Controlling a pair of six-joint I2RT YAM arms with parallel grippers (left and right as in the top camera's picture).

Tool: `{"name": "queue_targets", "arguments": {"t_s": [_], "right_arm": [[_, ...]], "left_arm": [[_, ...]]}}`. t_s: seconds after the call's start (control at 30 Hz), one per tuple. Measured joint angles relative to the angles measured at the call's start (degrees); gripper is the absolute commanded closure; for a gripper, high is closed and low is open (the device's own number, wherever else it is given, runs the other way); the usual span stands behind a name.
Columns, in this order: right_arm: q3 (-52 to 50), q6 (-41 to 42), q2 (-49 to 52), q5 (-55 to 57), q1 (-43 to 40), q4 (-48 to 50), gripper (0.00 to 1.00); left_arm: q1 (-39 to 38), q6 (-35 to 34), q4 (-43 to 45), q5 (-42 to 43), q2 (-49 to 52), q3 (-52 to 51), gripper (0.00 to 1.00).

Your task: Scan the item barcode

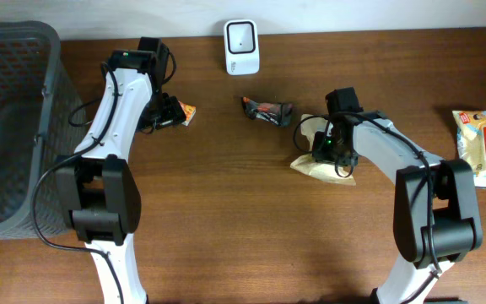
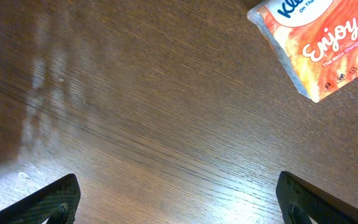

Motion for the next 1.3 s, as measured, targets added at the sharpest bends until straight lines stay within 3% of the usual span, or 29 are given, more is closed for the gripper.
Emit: {"name": "queue_targets", "arguments": {"t_s": [0.2, 0.4, 0.67, 0.8, 1.07, 1.3], "right_arm": [[1.9, 0.2, 0.3, -0.4, 0.0, -3.4, 0.96], [7.8, 0.2, 2.3, -0.6, 0.0, -9.8, 0.96], [10.7, -1.0, 2.6, -0.5, 0.3, -10.4, 0.96], [17.6, -2.9, 3.0, -0.5, 2.3, -10.1, 0.96], [33.1, -2.8, 3.0, -0.5, 6.8, 10.3, 0.96], [34.4, -0.4, 5.9, 0.1, 10.0, 31.4, 0.96]], "left_arm": [[0.0, 0.0, 0.0, 0.0, 0.0, 0.0, 0.01], [0.0, 0.0, 0.0, 0.0, 0.0, 0.0, 0.01], [0.0, 0.0, 0.0, 0.0, 0.0, 0.0, 0.01], [0.0, 0.0, 0.0, 0.0, 0.0, 0.0, 0.01], [0.0, 0.0, 0.0, 0.0, 0.0, 0.0, 0.01], [0.0, 0.0, 0.0, 0.0, 0.0, 0.0, 0.01]]}}
